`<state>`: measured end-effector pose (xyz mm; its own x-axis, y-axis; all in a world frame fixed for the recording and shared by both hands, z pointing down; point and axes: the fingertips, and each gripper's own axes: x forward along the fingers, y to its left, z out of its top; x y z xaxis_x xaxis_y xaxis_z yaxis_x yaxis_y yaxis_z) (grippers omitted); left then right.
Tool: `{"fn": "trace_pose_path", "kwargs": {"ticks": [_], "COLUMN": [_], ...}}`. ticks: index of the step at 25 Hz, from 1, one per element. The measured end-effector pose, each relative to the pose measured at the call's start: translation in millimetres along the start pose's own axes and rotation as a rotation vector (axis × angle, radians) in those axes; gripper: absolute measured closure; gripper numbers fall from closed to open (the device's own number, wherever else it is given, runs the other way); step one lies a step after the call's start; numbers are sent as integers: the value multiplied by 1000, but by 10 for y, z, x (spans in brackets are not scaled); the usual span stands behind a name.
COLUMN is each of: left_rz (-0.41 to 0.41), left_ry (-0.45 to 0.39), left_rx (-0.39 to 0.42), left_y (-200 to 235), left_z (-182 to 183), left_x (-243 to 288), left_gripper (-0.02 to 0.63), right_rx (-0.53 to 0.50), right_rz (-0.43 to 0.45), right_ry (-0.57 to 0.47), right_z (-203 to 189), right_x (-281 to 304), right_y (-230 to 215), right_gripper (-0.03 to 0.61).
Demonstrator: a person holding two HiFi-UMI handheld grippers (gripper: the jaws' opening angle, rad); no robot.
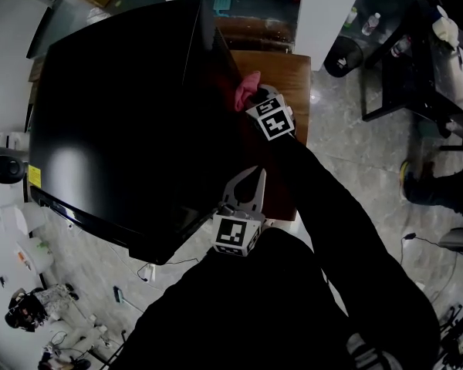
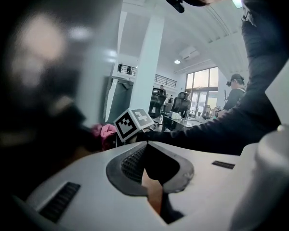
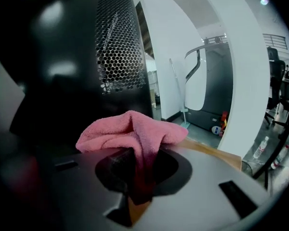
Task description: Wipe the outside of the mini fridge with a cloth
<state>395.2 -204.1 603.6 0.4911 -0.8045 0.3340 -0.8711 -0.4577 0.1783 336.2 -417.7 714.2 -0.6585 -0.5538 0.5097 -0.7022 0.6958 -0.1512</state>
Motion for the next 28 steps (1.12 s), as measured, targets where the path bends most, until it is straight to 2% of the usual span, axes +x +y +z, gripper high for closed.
{"fn": "trace_pose_path", "kwargs": {"ticks": [4,8,11,14,17,24,28], "left_rz": [-52,-167,-267,-381,-453,-543,-546], "left_ry": [-16,-69,-132,-174,-189,-183,-181], "left_rx": [-17,10,29,40,68,104,94], "left_y": [-141,-359,-547,-704,-758,-552,-271], "left_z": [116,432,740,930,1025,1052,1073], "left_x": [-140,-340,-650,-1045,-1479,-2460,-2989], "left_gripper": [607,608,607,608,609,609,607], "right_rx": [18,43,39,15,-13,-44,-50], "right_rz": [-75,-109,-108,-104,-106,-97,-77], "right_ry": [-79,-212,-288,-336,-368,-393,-389], "right_z": [289,725,942,1069,1191,1320,1342], "right_x": [-182,-775,-1329,-1901,-2438,-3185,-3314], "right_y": [-128,-159,41,404,866,2183,2974], "right_gripper": [523,523,522,523,523,523,523]}}
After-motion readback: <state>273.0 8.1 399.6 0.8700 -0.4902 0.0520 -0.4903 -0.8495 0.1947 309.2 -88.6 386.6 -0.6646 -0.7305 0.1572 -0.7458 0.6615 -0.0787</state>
